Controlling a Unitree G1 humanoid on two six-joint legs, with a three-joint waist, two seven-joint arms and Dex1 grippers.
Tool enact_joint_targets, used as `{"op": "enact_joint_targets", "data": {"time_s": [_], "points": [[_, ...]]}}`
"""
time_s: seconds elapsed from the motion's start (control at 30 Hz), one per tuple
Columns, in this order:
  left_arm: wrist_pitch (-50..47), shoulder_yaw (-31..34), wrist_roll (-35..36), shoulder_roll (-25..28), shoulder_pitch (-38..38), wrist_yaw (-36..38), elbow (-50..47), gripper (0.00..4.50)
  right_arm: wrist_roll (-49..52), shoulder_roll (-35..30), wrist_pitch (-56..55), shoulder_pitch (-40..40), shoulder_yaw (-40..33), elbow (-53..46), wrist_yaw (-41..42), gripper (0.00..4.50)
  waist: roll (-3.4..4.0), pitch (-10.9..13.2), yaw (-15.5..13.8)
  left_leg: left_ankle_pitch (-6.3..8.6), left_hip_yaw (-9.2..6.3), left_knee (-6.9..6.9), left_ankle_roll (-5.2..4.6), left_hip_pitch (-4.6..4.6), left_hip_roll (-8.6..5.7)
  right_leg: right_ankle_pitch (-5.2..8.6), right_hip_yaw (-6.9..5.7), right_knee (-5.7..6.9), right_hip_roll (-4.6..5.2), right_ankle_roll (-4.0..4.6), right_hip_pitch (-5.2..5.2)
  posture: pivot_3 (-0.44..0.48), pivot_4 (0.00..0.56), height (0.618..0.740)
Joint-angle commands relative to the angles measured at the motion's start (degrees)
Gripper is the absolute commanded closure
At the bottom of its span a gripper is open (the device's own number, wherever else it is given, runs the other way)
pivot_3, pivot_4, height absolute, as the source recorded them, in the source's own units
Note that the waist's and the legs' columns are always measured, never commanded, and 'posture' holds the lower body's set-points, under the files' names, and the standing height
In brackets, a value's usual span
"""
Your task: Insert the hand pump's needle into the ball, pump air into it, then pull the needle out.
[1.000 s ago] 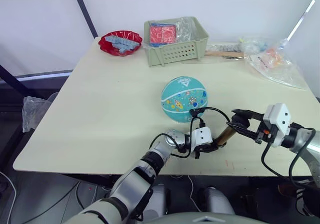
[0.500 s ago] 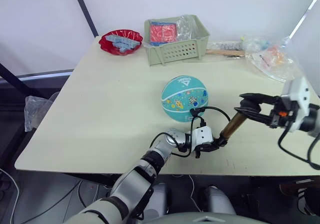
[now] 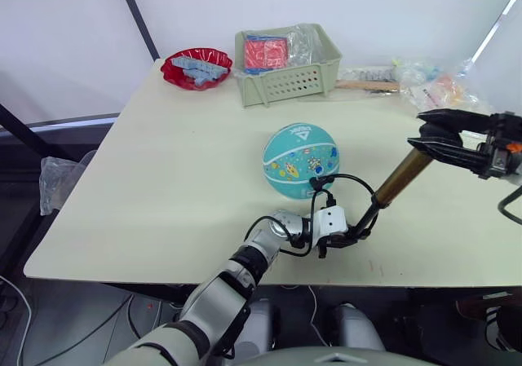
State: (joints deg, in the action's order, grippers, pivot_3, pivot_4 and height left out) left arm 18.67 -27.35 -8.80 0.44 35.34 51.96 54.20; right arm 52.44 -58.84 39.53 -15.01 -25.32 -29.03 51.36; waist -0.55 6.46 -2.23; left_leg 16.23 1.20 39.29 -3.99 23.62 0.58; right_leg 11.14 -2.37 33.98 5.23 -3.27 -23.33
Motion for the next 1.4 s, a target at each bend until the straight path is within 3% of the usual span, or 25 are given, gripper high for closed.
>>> {"op": "enact_joint_targets", "data": {"time_s": [0.03, 0.5, 0.67, 1.03, 1.4], "points": [[-3.99, -2.19, -4.72, 2.52, -2.98, -1.02, 6.88, 3.42, -6.07, 1.55, -4.43, 5.71, 2.56, -1.28, 1.47, 2.92, -0.17, -0.14, -0.01, 0.0, -0.01, -0.03, 0.0, 0.0, 0.0, 0.0, 0.01, -0.01, 0.0, 0.0, 0.0, 0.0, 0.15, 0.738], [-3.91, -2.25, -4.61, 2.87, -3.59, -1.3, 6.4, 3.42, -26.35, 10.55, -24.23, 17.13, 20.83, 5.37, 3.73, 2.92, -0.51, -0.55, 0.15, 0.02, 0.04, -0.16, 0.02, -0.62, 0.06, 0.03, 0.08, -0.04, -0.04, 0.0, 0.5, 0.0, 0.15, 0.738], [-4.02, -2.14, -4.58, 2.98, -3.56, -1.35, 6.31, 3.42, -27.23, 12.26, -25.17, 16.85, 22.13, 5.16, 2.87, 2.92, -0.45, -0.53, 0.18, 0.03, 0.03, -0.17, 0.03, -0.77, 0.07, 0.04, 0.04, -0.03, -0.05, -0.01, 0.64, 0.0, 0.15, 0.738], [-4.19, -2.13, -4.6, 3.03, -3.52, -1.18, 6.27, 3.42, -20.62, 9.0, -19.15, 11.76, 14.88, 1.42, 3.34, 2.92, -0.17, -0.12, 0.05, 0.03, 0.03, -0.22, 0.04, -0.74, 0.08, 0.04, 0.02, -0.08, -0.03, 0.0, 0.63, 0.0, 0.15, 0.738], [-4.23, -1.99, -4.65, 3.08, -3.42, -1.1, 6.48, 3.42, -7.22, 2.56, -8.92, 2.03, 2.27, 0.97, 3.39, 2.92, -0.08, 0.48, 0.03, 0.03, 0.01, -0.21, 0.04, -0.69, 0.06, 0.04, 0.04, -0.11, 0.02, -0.01, 0.62, 0.0, 0.15, 0.738]]}}
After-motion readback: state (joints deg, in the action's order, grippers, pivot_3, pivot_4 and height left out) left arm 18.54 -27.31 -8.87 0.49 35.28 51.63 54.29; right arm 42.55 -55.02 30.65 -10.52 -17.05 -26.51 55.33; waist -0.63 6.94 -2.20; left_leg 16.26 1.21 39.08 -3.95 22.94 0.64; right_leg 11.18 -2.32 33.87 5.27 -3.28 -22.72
